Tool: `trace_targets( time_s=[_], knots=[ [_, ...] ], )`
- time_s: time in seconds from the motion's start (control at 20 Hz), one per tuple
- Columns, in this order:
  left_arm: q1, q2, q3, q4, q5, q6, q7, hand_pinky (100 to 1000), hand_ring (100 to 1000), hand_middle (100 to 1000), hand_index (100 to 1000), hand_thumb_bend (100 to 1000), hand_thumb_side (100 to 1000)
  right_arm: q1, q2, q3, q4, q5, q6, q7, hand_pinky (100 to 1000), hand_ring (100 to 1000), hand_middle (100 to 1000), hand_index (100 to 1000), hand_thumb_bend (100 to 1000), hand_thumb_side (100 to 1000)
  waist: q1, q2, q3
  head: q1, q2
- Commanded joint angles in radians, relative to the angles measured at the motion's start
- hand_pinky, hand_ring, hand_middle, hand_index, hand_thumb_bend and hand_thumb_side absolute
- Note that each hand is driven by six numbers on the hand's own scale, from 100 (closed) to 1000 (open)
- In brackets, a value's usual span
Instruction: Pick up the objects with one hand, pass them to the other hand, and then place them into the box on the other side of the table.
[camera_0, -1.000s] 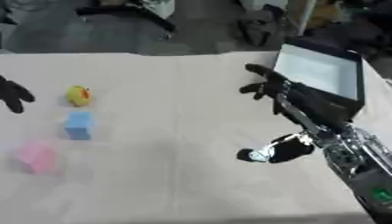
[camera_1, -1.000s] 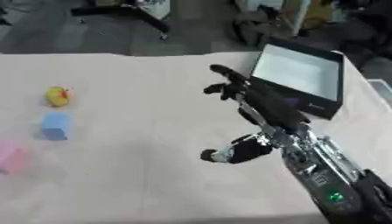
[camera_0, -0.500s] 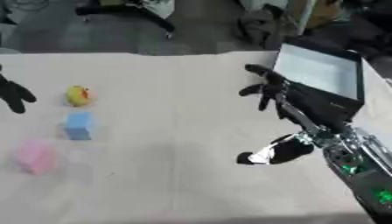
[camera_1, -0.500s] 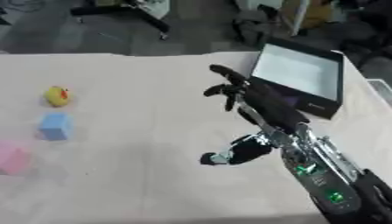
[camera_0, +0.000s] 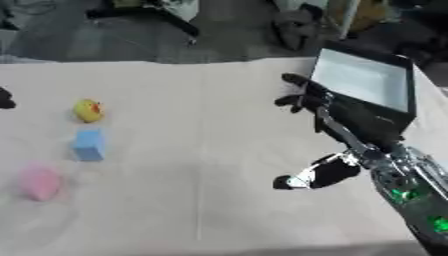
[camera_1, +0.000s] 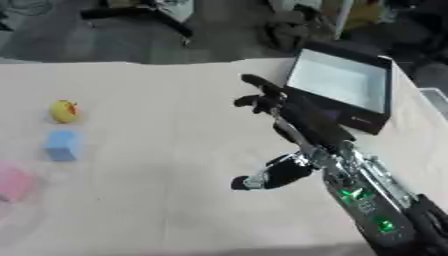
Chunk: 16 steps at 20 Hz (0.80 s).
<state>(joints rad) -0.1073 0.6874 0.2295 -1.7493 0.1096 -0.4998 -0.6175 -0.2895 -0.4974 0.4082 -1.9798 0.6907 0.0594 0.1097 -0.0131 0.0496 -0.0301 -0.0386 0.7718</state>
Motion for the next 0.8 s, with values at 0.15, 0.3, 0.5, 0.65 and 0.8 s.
trace_targets(
  time_s=[0.15,0.3,0.5,0.65,0.8],
  knots=[
    [-0.032,0.175,-0.047,0.077,-0.323,-0.405,-0.254,737,745,741,946,455,472,-0.012,-0.025,-0.004,-0.020,-0.004,0.001,-0.001,373,715,1000,834,843,304,0.011,-0.015,-0.003,0.009,-0.002],
    [-0.061,0.225,-0.141,0.099,-0.521,-0.407,-0.162,739,755,747,942,588,506,-0.013,-0.026,-0.001,-0.020,-0.008,0.000,0.001,373,717,1000,833,851,296,0.012,-0.015,-0.006,0.011,-0.002],
    [-0.104,0.247,-0.257,0.140,-0.767,-0.407,-0.032,743,765,753,942,672,536,-0.015,-0.025,0.002,-0.020,-0.015,-0.001,0.005,373,717,1000,833,857,292,0.011,-0.014,-0.012,0.016,-0.002],
    [-0.123,0.252,-0.309,0.194,-0.946,-0.407,0.099,743,770,751,936,705,562,-0.015,-0.025,0.003,-0.020,-0.017,-0.001,0.006,372,718,1000,832,861,288,0.012,-0.015,-0.015,0.020,-0.002],
    [-0.137,0.250,-0.341,0.278,-1.145,-0.407,0.269,743,771,745,925,717,570,-0.017,-0.025,0.004,-0.020,-0.020,-0.002,0.008,372,718,1000,832,865,284,0.013,-0.015,-0.018,0.021,-0.002]
  ],
)
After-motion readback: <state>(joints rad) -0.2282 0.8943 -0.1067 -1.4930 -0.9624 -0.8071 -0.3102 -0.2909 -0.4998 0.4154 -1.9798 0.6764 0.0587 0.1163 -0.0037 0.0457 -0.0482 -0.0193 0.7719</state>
